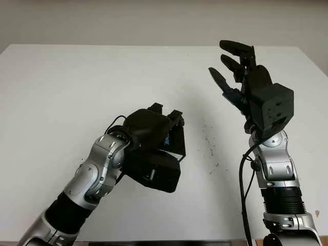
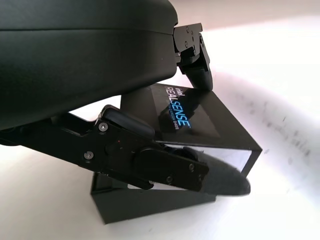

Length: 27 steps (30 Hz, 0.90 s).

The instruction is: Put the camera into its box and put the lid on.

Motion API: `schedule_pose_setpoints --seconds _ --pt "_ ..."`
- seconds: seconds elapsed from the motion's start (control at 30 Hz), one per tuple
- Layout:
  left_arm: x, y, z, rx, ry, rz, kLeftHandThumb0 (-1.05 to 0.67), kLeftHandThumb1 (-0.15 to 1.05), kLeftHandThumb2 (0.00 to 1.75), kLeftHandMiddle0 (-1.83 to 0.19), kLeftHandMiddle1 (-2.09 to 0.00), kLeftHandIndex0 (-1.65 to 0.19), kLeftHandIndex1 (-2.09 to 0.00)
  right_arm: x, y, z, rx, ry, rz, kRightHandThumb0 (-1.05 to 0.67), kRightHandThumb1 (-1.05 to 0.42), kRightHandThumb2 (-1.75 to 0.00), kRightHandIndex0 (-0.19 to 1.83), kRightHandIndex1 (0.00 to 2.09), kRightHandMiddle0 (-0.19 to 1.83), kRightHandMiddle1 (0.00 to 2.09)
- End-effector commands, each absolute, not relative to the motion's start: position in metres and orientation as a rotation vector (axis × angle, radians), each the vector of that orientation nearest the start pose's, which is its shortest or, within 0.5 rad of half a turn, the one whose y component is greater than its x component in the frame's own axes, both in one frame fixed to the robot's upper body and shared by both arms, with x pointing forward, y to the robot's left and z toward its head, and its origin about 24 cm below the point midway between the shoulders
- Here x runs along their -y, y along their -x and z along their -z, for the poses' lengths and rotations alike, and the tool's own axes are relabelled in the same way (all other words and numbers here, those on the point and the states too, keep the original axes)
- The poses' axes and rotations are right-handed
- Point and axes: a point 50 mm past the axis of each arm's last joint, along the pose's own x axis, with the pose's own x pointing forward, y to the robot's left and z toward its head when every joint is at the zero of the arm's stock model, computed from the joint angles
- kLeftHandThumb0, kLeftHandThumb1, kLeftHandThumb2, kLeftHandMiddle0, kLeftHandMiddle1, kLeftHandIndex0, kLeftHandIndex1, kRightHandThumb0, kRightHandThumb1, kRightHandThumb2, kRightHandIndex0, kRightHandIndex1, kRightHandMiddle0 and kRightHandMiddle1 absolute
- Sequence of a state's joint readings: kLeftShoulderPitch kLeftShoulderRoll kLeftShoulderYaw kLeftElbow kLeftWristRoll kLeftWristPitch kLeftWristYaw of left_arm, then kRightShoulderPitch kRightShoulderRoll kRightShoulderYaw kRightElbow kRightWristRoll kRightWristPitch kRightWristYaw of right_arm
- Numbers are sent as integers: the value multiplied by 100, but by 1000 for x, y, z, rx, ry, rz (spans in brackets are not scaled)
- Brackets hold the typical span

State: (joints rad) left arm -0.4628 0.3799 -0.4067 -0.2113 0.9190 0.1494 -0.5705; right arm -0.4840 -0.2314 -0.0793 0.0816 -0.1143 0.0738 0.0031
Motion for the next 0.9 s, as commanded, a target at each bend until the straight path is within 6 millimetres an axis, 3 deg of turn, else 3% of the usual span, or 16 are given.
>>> schedule_pose_setpoints --seconds 0.0,0.13,0.23,0.37,0.5,0.57,0.77,0.87 --pt "-88 -293 -156 288 -1423 528 -19 105 14 -78 -209 -8 -185 180 -332 -167 349 320 37 -46 -105 -22 7 47 -17 99" --pt "-91 -294 -162 292 -1403 510 -19 105 10 -69 -209 -7 -200 180 -332 -167 351 327 36 -46 -105 -22 8 46 -16 99" --pt "-94 -296 -164 283 -1394 488 -17 105 10 -46 -209 -9 -185 180 -332 -167 350 326 36 -46 -105 -22 8 46 -17 99" --pt "-99 -297 -165 280 -1399 455 -15 103 9 -59 -209 -2 -207 179 -332 -167 360 337 35 -46 -105 -23 8 45 -16 100" --pt "-105 -296 -169 305 -1398 435 -22 102 6 -64 -209 -6 -209 179 -332 -167 348 342 38 -46 -105 -22 10 46 -16 100" --pt "-109 -296 -171 323 -1373 423 -23 103 6 -63 -209 -5 -205 178 -332 -167 348 345 37 -47 -105 -22 11 46 -15 100" --pt "-128 -294 -183 332 -1298 323 -26 104 6 -51 -209 -17 -162 179 -333 -166 350 355 35 -47 -105 -21 11 47 -14 101" --pt "-140 -291 -188 315 -1284 268 -27 105 9 -40 -198 -16 -150 180 -333 -166 346 357 37 -47 -105 -21 11 48 -14 101"
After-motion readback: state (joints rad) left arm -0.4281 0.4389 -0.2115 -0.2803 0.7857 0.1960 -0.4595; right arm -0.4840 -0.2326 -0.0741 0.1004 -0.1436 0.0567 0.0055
